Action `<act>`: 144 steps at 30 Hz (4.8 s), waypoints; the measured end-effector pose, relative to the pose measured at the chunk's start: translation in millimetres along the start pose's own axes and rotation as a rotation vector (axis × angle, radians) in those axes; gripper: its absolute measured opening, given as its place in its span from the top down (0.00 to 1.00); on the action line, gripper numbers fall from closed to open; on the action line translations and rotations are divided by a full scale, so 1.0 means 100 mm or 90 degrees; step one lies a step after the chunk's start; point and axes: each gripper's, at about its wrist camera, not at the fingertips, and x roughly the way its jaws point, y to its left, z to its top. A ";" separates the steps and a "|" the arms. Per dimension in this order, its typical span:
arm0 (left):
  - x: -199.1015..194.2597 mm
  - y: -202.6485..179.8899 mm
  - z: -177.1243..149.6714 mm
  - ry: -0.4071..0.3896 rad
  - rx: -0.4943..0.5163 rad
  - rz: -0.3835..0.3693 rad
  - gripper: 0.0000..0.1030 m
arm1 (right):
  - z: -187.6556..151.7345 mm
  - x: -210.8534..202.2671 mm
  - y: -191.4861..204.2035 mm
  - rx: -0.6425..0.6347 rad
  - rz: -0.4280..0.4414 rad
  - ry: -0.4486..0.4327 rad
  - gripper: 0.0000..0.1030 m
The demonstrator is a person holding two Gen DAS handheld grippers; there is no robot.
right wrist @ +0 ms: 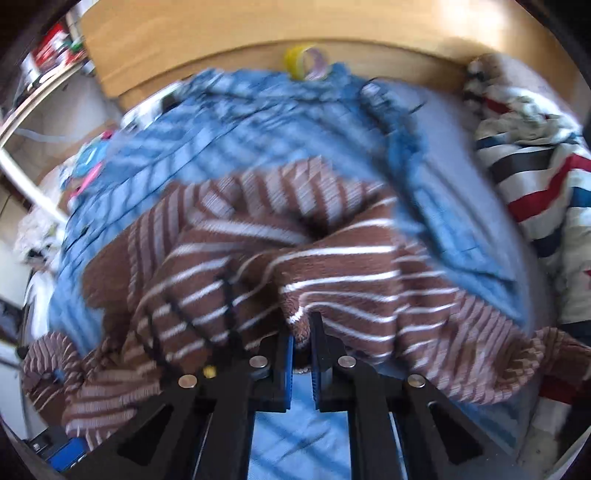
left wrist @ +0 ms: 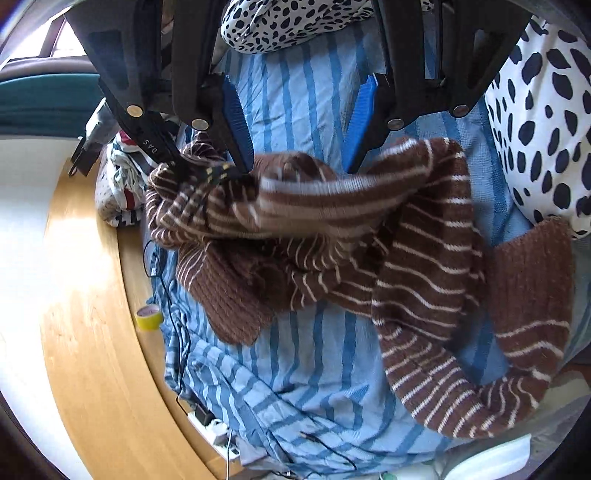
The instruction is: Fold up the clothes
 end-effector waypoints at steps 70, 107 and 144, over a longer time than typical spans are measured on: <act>0.23 0.03 0.08 0.004 -0.096 -0.098 0.42 | 0.54 0.42 -0.12 -0.118 -0.147 0.026 0.69; 0.77 -1.82 -0.13 0.112 0.152 -0.103 0.42 | -1.43 -0.98 -0.61 -0.233 -0.170 -0.076 0.94; 1.02 -1.16 -0.07 0.151 0.251 0.102 0.98 | -1.40 -1.15 -0.59 -0.225 -0.206 -0.111 0.94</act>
